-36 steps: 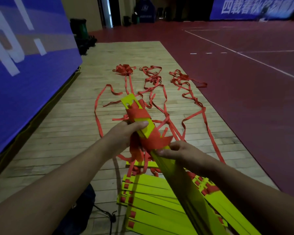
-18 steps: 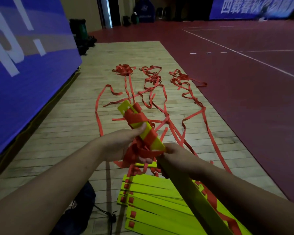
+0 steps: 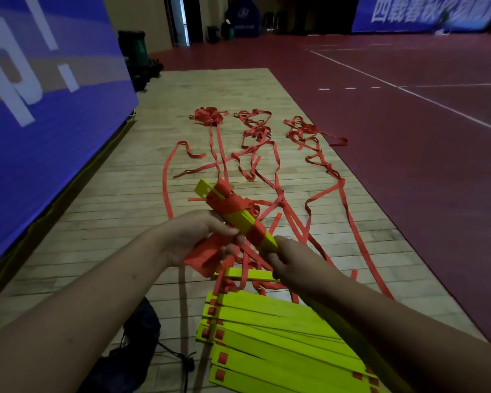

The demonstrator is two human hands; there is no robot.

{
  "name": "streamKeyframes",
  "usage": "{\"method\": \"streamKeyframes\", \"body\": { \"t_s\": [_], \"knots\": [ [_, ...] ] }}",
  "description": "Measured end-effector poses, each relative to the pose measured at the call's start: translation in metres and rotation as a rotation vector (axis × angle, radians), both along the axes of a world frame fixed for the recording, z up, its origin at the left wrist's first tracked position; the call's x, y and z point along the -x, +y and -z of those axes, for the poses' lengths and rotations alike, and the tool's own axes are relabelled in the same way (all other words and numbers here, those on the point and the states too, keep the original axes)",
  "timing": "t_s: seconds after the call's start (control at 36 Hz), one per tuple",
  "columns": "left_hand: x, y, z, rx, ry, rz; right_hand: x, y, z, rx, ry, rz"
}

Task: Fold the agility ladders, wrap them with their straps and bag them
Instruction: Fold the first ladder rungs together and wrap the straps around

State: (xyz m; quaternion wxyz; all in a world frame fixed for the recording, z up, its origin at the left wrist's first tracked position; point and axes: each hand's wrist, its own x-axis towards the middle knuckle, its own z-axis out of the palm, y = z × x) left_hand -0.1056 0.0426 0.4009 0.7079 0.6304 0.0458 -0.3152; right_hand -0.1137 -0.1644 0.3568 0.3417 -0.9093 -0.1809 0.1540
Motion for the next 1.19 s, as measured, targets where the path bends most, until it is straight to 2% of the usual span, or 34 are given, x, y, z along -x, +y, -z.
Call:
{"method": "streamKeyframes", "body": {
  "t_s": [0.08, 0.19, 0.28, 0.39, 0.56, 0.61, 0.72, 0.81, 0.94, 1.08, 1.19],
  "knots": [
    [0.000, 0.001, -0.001, 0.050, -0.019, 0.008, 0.004, 0.005, 0.002, 0.115, -0.123, 0.017],
    [0.000, -0.015, 0.004, -0.042, -0.089, -0.275, 0.007, 0.010, 0.008, 0.189, -0.217, -0.033],
    [0.000, -0.019, 0.006, -0.002, -0.159, -0.348, 0.001, 0.004, 0.001, 0.102, -0.147, -0.081],
    [0.007, -0.015, -0.002, 0.009, -0.289, -0.193, -0.006, -0.011, -0.004, -0.154, 0.105, -0.121],
    [0.012, -0.016, -0.003, 0.055, -0.317, -0.192, -0.007, -0.018, -0.009, -0.344, 0.259, -0.106],
    [0.010, -0.016, -0.005, 0.021, -0.314, -0.200, -0.007, -0.019, -0.009, -0.352, 0.253, -0.101],
    [0.001, -0.009, -0.007, -0.191, -0.287, -0.199, -0.008, -0.016, -0.007, -0.319, 0.226, -0.087],
    [-0.001, 0.001, -0.006, -0.239, -0.271, -0.218, -0.010, -0.016, -0.008, -0.291, 0.225, -0.055],
    [0.003, -0.004, -0.007, -0.113, -0.185, -0.247, -0.012, -0.018, -0.008, -0.249, 0.202, -0.024],
    [0.001, 0.001, -0.009, 0.134, 0.057, -0.245, -0.013, -0.018, -0.003, -0.228, 0.197, -0.016],
    [0.003, 0.002, -0.007, 0.228, 0.170, -0.234, -0.012, -0.016, -0.005, -0.184, 0.155, -0.049]
  ]
}}
